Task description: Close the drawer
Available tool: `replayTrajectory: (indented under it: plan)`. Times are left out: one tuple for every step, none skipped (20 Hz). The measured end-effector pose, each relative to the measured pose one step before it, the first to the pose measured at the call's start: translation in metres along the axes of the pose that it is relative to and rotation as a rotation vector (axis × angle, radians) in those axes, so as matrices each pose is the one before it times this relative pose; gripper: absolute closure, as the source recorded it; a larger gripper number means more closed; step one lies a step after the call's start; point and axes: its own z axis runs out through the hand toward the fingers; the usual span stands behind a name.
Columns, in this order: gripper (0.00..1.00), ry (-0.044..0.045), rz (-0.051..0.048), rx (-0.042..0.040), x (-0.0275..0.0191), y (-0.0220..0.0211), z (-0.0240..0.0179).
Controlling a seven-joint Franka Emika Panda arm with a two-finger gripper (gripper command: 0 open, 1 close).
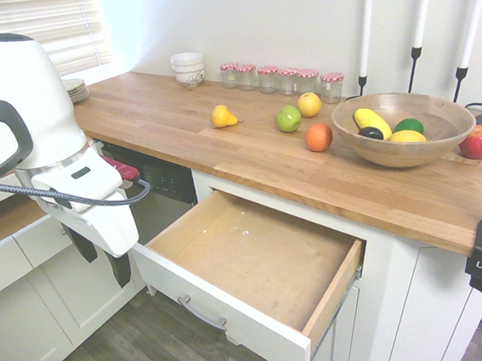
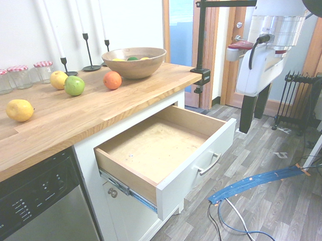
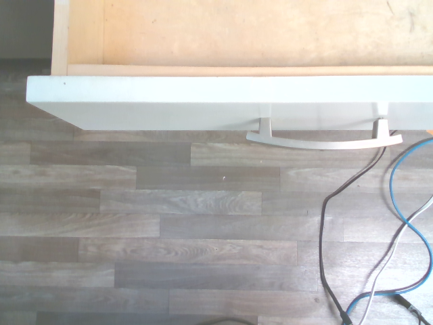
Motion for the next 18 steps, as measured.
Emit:
replayTrajectory:
  plan:
    - [0.0, 0.00005, -0.00003, 0.0001, 0.00003, -0.00005, -0.00003]
    - [0.0, 0.00026, -0.00012, 0.00042, 0.00025, -0.00036, -0.00022]
    - [0.0, -0.00073, 0.00021, -0.00081, -0.0001, 0.00025, 0.00045]
    - [0.0, -0.00255, 0.0007, -0.00281, -0.00056, 0.00108, 0.00159]
    - [0.0, -0.00301, 0.00082, -0.00336, -0.00072, 0.00135, 0.00203]
    - [0.0, -0.00278, 0.00071, -0.00308, -0.0007, 0.00122, 0.00187]
    - [0.0, -0.00245, 0.0004, -0.00281, -0.00089, 0.00128, 0.00215]
    - [0.0, -0.00263, 0.00031, -0.00314, -0.00112, 0.00148, 0.00262]
    - [0.0, -0.00091, 0.00031, -0.00143, -0.00104, 0.0014, 0.00263]
    - [0.0, 0.00011, 0.00021, -0.00041, -0.0009, 0.00126, 0.00242]
    - [0.0, -0.0004, 0.00026, -0.00095, -0.001, 0.00137, 0.00253]
    - [0.0, -0.00025, 0.00038, -0.00086, -0.00125, 0.00172, 0.00324]
    - [0.0, -0.00041, 0.00035, -0.00133, -0.00147, 0.00207, 0.00398]
    - [0.0, 0.00003, 0.00066, -0.00082, -0.0015, 0.00228, 0.0047]
    - [0.0, -0.00222, 0.00096, -0.00312, -0.00143, 0.0024, 0.00534]
    - [0.0, -0.00067, 0.00171, -0.00199, -0.00071, 0.0023, 0.00504]
    - [0.0, -0.0013, 0.00308, -0.00286, -0.00024, 0.00277, 0.00559]
    - [0.0, -0.00233, 0.0044, -0.00259, 0.00029, 0.00258, 0.00556]
